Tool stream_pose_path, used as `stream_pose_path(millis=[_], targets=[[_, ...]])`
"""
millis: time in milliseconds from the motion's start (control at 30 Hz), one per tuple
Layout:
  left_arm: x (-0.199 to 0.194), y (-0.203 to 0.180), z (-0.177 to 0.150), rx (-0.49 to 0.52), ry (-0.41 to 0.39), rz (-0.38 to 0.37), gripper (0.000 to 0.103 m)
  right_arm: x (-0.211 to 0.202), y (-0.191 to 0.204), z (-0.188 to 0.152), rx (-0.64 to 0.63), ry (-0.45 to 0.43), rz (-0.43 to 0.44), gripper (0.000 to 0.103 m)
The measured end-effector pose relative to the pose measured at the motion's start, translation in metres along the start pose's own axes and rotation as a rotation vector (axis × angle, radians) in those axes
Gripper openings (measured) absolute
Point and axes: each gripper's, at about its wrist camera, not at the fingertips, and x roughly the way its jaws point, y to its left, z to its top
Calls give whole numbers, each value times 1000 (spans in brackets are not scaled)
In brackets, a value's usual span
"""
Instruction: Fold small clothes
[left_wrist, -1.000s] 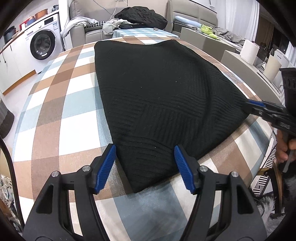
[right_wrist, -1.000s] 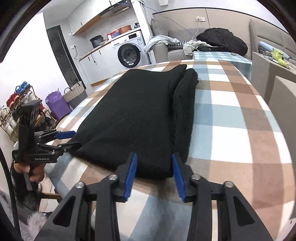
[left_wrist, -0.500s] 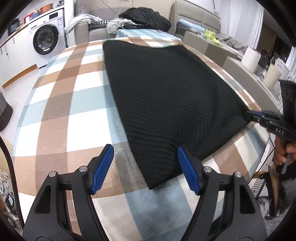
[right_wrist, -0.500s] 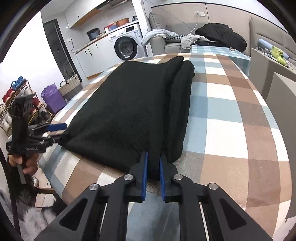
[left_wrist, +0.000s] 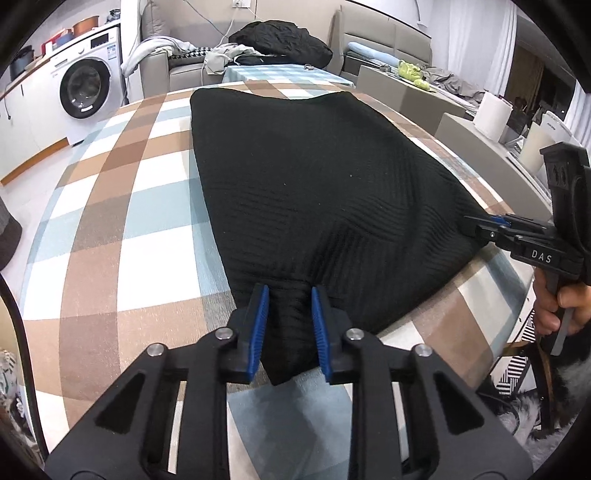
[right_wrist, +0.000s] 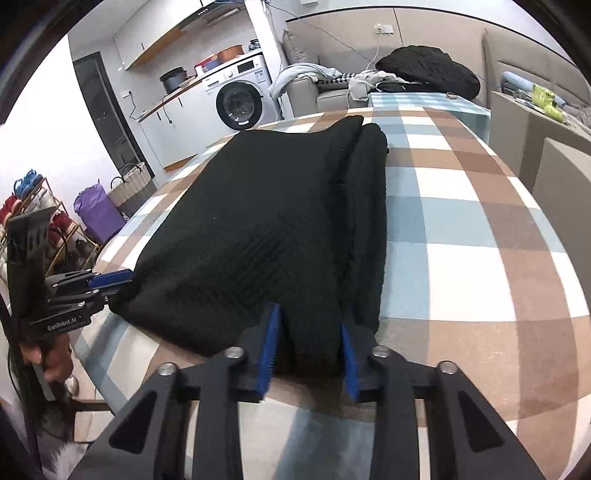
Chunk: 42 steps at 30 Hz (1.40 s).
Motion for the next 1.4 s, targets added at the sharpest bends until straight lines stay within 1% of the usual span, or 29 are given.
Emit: stream_pose_path(millis=[100, 267, 300, 400, 467, 567, 733, 767, 833, 867, 900, 933, 967, 1000, 1033, 1067, 1100, 1133, 1167, 1200, 1233, 1267, 1400], targets=[[7, 5, 8, -18, 0, 4, 21, 6, 1, 5, 23, 5, -9, 27], [25, 19, 35, -34, 8, 47, 21, 20, 6, 20, 25, 21, -20, 27], [28, 20, 40, -36, 9, 51, 21, 26, 7, 27, 20, 25, -24, 27], [42, 30, 60, -46, 15, 66, 21, 39, 3, 43, 62, 33, -23, 27], [51, 38, 73, -55, 19, 72, 21, 48, 3, 55, 82, 34, -52, 27], [61, 45, 88, -70, 15, 96, 21, 58, 9, 68, 76, 33, -91, 27], [70, 52, 99, -87, 2, 105, 21, 72, 3, 85, 114, 15, -94, 27], [69, 51, 99, -81, -6, 101, 21, 73, -1, 87, 130, 7, -88, 28], [62, 50, 98, -78, -20, 93, 21, 69, -4, 88, 156, -4, -70, 33], [56, 48, 96, -78, -39, 80, 22, 64, -2, 89, 144, -16, -63, 43], [48, 47, 93, -80, -63, 79, 26, 59, 0, 90, 121, -29, -62, 53], [40, 46, 91, -79, -92, 85, 40, 52, 3, 90, 89, -45, -61, 56], [32, 45, 88, -78, -124, 103, 49, 46, 6, 91, 56, -62, -57, 63], [24, 44, 84, -85, -154, 123, 68, 36, 10, 90, 14, -83, -50, 72], [17, 44, 81, -94, -187, 135, 80, 28, 13, 89, -15, -98, -44, 78], [7, 44, 77, -105, -231, 137, 83, 17, 18, 86, -54, -124, -34, 90], [1, 45, 74, -113, -251, 136, 84, 10, 22, 85, -76, -140, -30, 99], [-5, 45, 71, -124, -269, 137, 86, 3, 26, 84, -99, -160, -25, 102], [-10, 44, 68, -137, -289, 136, 87, -8, 30, 80, -125, -202, -16, 103], [-14, 43, 66, -141, -302, 135, 92, -15, 33, 78, -137, -236, -7, 103], [-18, 41, 64, -142, -316, 141, 101, -21, 36, 76, -142, -264, 5, 103], [-21, 38, 61, -138, -334, 157, 102, -24, 38, 74, -146, -286, 19, 103], [-27, 23, 57, -88, -371, 185, 102, -28, 39, 72, -129, -335, 52, 103]])
